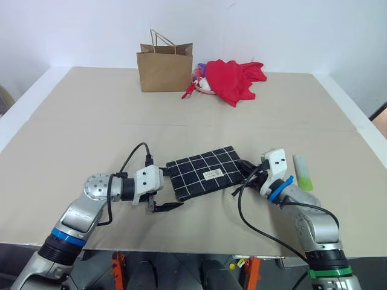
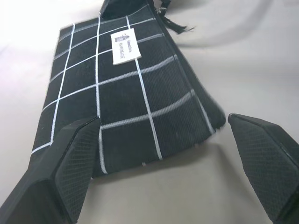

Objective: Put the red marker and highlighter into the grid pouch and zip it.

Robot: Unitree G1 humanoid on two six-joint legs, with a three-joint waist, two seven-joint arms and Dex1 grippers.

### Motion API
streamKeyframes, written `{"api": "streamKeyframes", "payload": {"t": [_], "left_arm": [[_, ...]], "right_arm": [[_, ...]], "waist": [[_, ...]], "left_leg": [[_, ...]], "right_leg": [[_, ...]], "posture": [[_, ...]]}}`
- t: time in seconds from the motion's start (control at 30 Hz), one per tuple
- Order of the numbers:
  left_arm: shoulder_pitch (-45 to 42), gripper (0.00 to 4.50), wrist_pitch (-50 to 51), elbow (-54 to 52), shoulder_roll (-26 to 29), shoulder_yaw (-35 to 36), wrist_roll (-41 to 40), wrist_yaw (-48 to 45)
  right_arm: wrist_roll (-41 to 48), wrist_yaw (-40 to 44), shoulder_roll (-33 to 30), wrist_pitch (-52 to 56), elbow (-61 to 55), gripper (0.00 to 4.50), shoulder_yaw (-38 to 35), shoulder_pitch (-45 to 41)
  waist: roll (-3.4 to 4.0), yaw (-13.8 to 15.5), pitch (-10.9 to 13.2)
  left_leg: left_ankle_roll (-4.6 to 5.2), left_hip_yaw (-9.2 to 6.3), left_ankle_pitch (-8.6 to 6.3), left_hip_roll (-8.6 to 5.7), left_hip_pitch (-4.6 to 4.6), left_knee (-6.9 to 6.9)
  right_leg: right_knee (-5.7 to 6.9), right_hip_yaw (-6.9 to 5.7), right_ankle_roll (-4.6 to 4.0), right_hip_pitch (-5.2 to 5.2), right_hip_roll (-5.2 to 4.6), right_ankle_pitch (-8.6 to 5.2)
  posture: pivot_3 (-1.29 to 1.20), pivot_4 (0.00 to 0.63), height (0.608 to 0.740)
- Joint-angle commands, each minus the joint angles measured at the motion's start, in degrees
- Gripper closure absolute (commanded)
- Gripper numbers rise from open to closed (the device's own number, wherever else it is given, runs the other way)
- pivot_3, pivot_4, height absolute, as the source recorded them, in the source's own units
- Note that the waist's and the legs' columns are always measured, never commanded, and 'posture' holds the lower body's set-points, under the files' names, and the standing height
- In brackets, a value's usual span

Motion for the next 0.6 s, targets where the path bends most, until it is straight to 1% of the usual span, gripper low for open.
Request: {"api": "streamKeyframes", "payload": {"t": [0.03, 0.17, 0.4, 0.6], "left_arm": [[-0.8, 0.0, -5.7, -0.2, 0.9, -0.2, 2.7, -0.2], [0.0, 0.0, -7.8, 0.2, 1.2, -0.7, 3.5, -0.8], [1.3, 0.0, -7.1, -0.2, 0.3, -0.8, 2.7, -0.8], [1.1, 0.0, -9.1, 2.2, 0.4, -1.9, 5.9, 0.2]], "right_arm": [[-1.4, 0.5, 0.8, -1.3, -0.6, 4.47, 0.8, 0.4], [-2.1, 0.4, 1.5, -1.4, -1.2, 4.47, 1.2, 0.6], [-1.2, 0.4, 2.2, 0.1, -2.7, 4.47, 0.2, -1.1], [-0.9, 0.9, 2.9, 0.9, -3.6, 4.47, 0.5, -1.2]], "waist": [[0.0, -0.1, 0.0], [0.0, -0.1, 0.0], [0.01, -0.1, 0.0], [0.01, -0.1, 0.0]], "left_leg": [[0.0, 0.0, 0.0, 0.0, 0.0, 0.0], [0.0, 0.0, 0.0, 0.0, 0.0, 0.01], [0.0, -0.01, 0.0, 0.0, 0.0, 0.01], [0.0, -0.01, 0.0, 0.0, 0.0, 0.01]], "right_leg": [[0.0, 0.0, 0.0, 0.0, 0.0, 0.0], [0.0, 0.0, 0.0, 0.02, 0.0, 0.0], [0.01, 0.0, 0.0, 0.02, 0.0, 0.0], [0.01, 0.0, 0.01, 0.02, 0.0, -0.01]], "posture": [[0.0, 0.15, 0.74], [0.0, 0.15, 0.74], [0.0, 0.15, 0.74], [0.0, 0.15, 0.74]]}}
